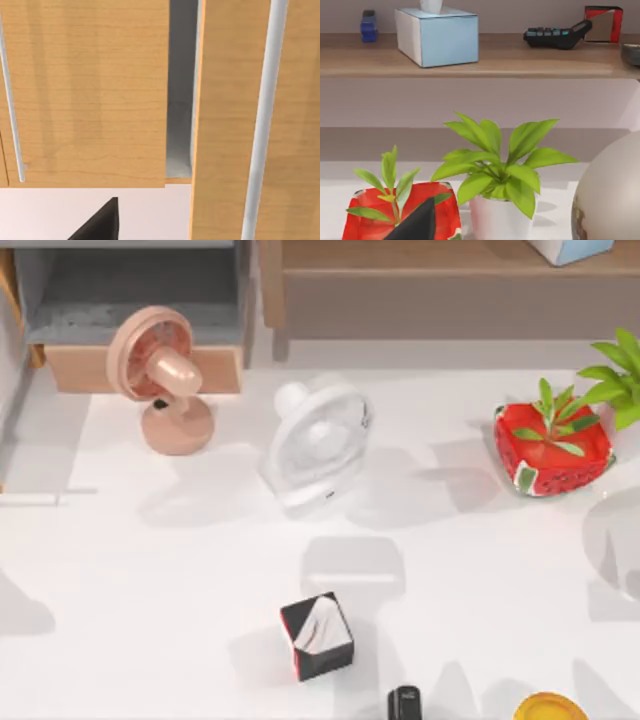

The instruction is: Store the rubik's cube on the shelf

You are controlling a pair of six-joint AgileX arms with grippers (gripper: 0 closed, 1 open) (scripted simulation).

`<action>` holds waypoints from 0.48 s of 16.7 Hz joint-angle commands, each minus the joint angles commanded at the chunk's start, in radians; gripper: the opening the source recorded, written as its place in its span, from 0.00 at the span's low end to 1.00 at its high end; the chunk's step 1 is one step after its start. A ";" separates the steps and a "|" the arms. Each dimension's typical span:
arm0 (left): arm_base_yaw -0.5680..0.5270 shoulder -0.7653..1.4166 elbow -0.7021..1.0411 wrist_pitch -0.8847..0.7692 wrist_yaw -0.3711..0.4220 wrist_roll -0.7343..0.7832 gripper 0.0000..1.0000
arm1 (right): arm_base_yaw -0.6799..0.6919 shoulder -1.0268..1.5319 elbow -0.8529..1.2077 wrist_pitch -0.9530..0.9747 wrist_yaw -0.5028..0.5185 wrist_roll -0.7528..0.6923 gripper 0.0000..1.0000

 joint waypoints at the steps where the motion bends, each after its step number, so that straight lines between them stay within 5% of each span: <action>1: 0.011 -0.005 -0.013 0.008 0.010 0.001 1.00 | 0.000 0.000 0.000 0.000 0.000 0.000 1.00; 8: 0.025 -0.006 -0.002 -0.016 0.008 -0.004 1.00 | 0.000 0.000 0.000 0.000 0.000 0.000 1.00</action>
